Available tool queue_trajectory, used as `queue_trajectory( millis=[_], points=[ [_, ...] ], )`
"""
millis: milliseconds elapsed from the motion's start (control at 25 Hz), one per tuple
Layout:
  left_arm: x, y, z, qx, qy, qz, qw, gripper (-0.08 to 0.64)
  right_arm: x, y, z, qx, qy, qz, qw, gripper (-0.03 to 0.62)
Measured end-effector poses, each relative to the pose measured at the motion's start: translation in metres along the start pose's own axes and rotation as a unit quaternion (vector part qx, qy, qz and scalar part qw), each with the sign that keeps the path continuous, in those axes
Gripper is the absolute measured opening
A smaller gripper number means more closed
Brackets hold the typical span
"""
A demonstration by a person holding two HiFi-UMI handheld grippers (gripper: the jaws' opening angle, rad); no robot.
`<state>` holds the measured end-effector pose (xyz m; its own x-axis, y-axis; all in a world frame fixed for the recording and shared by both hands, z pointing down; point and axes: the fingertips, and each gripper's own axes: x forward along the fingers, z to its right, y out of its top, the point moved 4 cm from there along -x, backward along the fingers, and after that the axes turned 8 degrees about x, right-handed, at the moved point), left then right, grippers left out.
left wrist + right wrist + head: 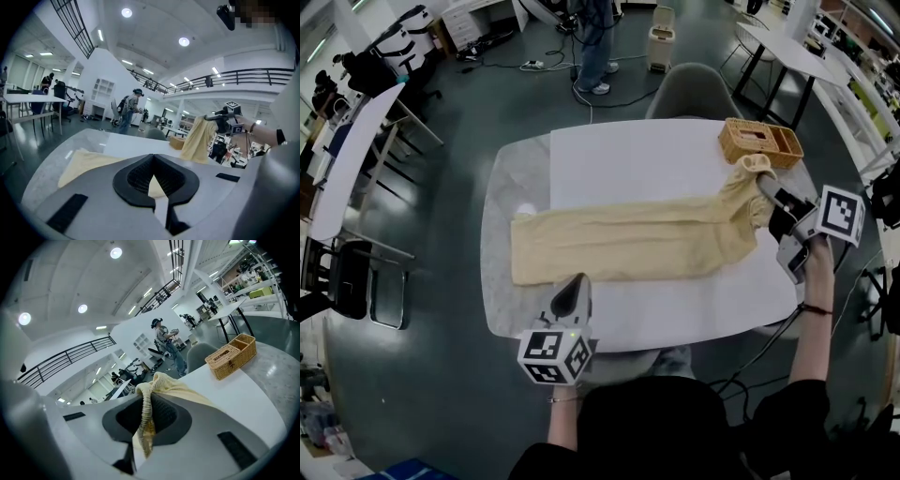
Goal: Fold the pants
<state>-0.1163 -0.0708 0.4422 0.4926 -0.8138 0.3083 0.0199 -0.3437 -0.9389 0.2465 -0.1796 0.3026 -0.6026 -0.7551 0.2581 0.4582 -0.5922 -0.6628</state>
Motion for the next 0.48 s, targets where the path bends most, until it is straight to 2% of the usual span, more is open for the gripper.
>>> queue_trajectory(
  millis=[120, 480],
  points=[
    [-0.01, 0.002, -0.024, 0.003, 0.001, 0.001, 1.0, 0.014, 0.021, -0.008, -0.021, -0.001, 0.006, 0.0, 1.0, 0.033],
    [-0.019, 0.0, -0.004, 0.001, 0.027, 0.002, 0.9996, 0.014, 0.025, -0.007, -0.041, -0.011, 0.042, -0.012, 0.999, 0.032]
  ],
)
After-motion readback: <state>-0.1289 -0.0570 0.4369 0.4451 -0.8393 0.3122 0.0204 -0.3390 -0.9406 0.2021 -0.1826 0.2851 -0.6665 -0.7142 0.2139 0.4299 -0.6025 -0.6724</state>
